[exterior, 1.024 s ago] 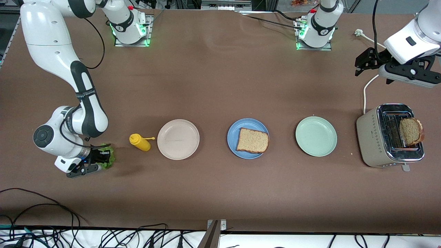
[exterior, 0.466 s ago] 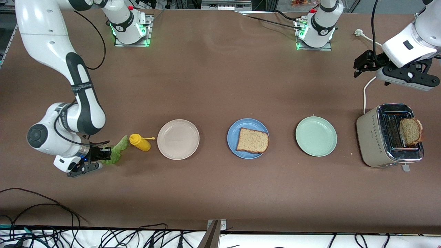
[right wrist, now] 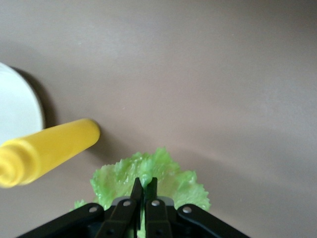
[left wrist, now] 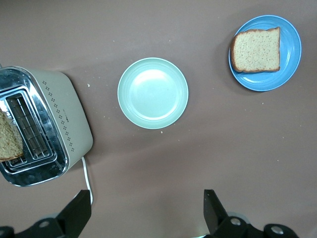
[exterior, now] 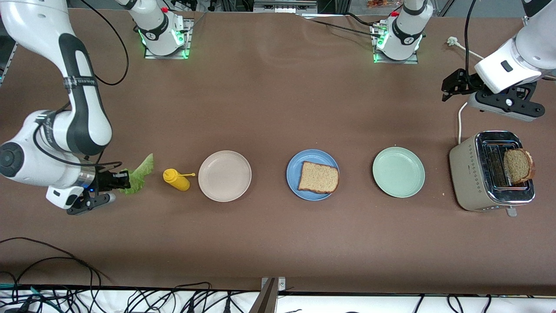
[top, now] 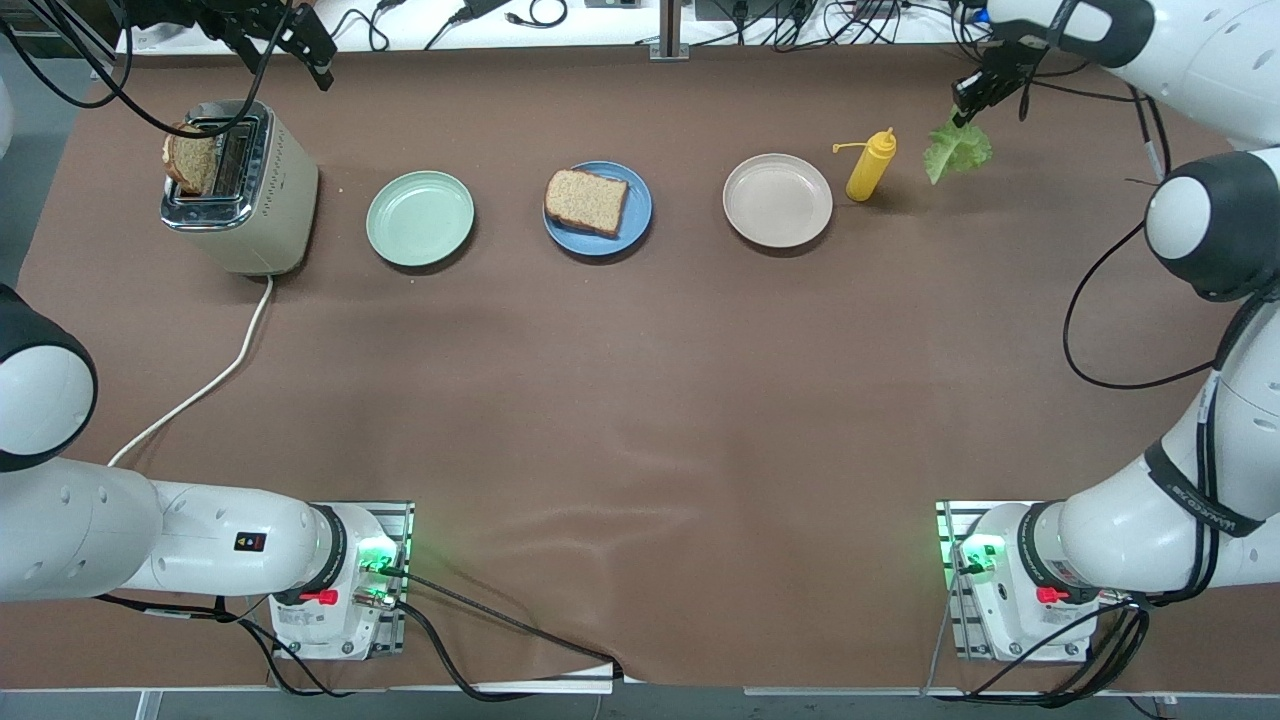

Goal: Make sandwich in blue plate with both arms
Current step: 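Carry the lettuce with the right gripper over to the blue plate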

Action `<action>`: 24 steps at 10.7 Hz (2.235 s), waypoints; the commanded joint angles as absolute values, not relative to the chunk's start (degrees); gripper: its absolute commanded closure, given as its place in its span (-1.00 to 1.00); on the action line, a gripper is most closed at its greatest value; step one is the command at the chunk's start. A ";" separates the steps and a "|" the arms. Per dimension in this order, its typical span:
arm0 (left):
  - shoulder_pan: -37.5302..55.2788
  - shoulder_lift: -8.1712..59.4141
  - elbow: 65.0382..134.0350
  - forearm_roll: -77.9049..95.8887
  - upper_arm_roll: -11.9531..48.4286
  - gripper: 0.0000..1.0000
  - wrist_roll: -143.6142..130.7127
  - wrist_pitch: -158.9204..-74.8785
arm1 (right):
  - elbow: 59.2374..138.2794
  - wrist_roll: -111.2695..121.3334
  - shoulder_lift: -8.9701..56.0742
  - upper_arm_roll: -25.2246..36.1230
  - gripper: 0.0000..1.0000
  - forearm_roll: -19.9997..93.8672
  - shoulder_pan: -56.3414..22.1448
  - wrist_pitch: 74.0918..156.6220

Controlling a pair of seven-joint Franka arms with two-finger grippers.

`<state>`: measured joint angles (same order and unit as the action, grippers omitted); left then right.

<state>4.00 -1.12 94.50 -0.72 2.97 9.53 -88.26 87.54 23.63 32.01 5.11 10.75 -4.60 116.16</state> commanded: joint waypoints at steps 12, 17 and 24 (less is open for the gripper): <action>5.62 0.97 91.05 -1.76 2.37 -1.00 9.05 -87.63 | 85.70 -4.96 19.42 8.87 1.00 9.58 -22.64 98.08; 5.54 0.97 91.05 -1.76 2.37 -1.00 9.14 -87.63 | 76.14 -24.91 27.31 12.65 1.00 10.46 -35.57 97.91; 5.54 1.05 91.05 -1.76 2.37 -1.00 9.05 -87.63 | 55.92 -54.28 45.24 12.92 1.00 18.19 -43.85 100.53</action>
<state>5.24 0.26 92.69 -0.73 2.45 9.48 -88.30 66.04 -46.04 37.06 11.58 16.60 -41.47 100.10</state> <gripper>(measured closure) 0.000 0.956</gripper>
